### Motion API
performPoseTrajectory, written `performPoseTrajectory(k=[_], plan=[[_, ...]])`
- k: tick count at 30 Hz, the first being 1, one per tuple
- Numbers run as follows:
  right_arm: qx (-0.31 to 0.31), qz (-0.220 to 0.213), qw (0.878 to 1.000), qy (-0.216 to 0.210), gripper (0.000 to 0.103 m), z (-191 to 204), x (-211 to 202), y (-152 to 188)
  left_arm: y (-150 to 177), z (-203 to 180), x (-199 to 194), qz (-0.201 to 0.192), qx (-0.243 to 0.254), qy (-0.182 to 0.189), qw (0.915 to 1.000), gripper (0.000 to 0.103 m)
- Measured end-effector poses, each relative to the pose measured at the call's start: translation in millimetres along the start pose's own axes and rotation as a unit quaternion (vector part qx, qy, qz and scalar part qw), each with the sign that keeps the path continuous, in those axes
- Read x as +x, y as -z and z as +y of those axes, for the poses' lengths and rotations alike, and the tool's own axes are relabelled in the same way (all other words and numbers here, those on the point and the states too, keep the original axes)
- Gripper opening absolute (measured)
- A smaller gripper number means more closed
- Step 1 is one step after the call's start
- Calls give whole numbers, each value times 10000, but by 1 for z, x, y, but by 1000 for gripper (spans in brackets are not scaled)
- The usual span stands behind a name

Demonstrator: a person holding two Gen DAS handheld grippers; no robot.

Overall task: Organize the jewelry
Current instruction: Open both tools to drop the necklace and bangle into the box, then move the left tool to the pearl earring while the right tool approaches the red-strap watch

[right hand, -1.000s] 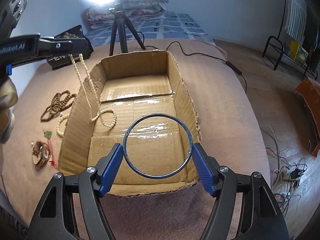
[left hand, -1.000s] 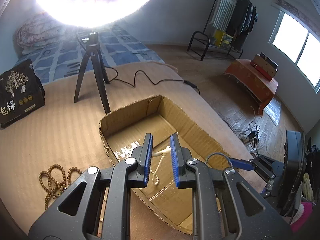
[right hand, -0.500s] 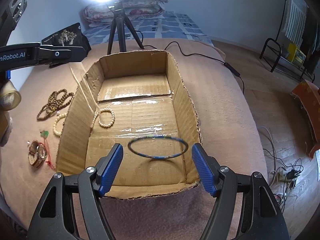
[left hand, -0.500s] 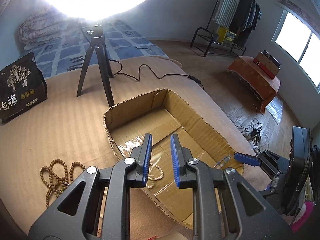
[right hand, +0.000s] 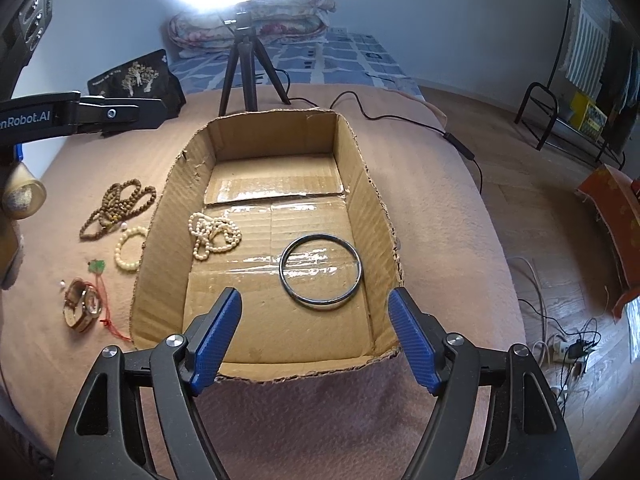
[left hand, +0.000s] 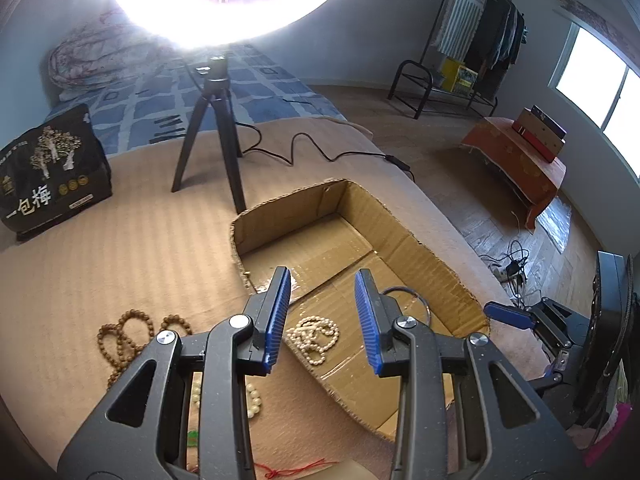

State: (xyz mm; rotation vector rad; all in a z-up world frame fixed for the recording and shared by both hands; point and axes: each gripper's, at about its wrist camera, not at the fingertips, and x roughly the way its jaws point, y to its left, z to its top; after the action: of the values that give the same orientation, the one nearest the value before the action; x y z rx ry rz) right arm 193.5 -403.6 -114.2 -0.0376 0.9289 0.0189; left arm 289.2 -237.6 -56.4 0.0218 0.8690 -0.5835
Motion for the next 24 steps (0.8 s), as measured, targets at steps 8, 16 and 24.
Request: performPoseTrajectory(k=[8,16,24], plan=[[-42,-153,9999,-57,76,11,-15,-2,8,23,-36,-227,-26,-210,9995,33],[-202,-278,9991,-256,76,36,-29,-7,29,68,-80,-406,-128,-598,9973,33],[-473,-289,9972,-498,76,69,-32,-12,69,114,-109,-325,-358,-853,9952,33]])
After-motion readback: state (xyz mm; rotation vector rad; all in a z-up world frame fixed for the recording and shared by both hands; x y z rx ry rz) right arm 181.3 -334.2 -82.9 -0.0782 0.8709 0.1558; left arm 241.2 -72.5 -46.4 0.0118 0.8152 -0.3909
